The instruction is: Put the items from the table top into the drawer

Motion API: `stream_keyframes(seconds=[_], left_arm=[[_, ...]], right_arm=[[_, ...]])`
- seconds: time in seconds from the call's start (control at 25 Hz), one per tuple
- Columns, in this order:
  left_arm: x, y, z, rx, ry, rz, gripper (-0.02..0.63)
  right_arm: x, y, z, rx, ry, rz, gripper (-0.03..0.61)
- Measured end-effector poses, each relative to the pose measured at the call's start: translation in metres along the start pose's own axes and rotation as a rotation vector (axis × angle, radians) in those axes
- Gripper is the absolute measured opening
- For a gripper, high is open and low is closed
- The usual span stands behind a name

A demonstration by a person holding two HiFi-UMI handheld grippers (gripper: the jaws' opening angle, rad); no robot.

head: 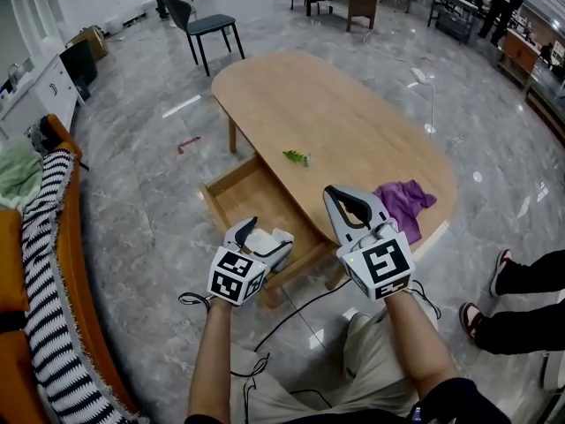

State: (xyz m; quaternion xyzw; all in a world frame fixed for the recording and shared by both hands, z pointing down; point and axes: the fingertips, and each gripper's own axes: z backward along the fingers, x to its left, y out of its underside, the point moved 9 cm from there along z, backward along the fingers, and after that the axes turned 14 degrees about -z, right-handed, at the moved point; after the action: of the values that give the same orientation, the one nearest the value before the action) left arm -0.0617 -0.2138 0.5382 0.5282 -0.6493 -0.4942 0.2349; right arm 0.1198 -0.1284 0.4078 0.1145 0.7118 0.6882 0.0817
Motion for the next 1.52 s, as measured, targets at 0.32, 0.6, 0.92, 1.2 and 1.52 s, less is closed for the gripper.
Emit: stream_keyframes(seconds=[0.32, 0.6, 0.92, 1.2, 1.52], left_arm=[[0.001, -0.009, 0.006, -0.03, -0.015, -0.01, 0.411], [-0.002, -0.006, 0.008, -0.028, -0.019, -0.017, 0.411], [-0.004, -0.016, 0.02, -0.056, -0.04, -0.037, 0.411], [-0.001, -0.039, 0.038, -0.165, -0.083, -0.039, 0.404], [-0.007, -0.065, 0.052, -0.253, -0.133, -0.061, 0.206]], right_arm=[[0.002, -0.002, 0.0, 0.0, -0.003, -0.001, 0.017], [0.005, 0.0, 0.001, -0.002, -0.005, 0.004, 0.017], [0.008, -0.002, 0.001, -0.003, -0.013, 0.005, 0.017], [0.007, -0.003, 0.004, 0.0, 0.004, 0.006, 0.017], [0.004, -0.005, 0.012, 0.007, 0.026, 0.011, 0.017]])
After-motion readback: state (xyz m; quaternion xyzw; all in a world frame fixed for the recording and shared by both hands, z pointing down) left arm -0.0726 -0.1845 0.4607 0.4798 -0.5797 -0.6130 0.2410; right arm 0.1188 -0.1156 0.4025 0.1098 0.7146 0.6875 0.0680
